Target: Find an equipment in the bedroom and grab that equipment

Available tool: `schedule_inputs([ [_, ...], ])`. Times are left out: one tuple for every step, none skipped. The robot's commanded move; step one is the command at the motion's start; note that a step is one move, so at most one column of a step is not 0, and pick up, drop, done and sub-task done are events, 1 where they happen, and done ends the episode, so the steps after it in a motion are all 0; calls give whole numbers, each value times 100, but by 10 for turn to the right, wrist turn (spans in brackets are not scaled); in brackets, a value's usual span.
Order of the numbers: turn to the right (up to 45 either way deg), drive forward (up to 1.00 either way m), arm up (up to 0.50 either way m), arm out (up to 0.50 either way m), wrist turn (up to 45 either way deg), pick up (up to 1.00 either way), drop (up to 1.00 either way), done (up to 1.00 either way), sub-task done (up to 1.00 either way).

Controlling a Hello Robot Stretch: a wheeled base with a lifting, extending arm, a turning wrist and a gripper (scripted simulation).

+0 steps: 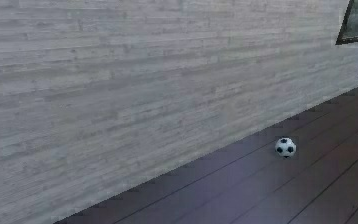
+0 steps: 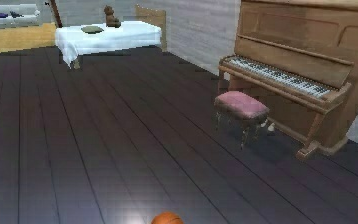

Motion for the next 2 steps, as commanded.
schedule_inputs([
  [0,0,10,0,0,0,0,0,0],
  [0,0,0,0,0,0,0,100,0],
])
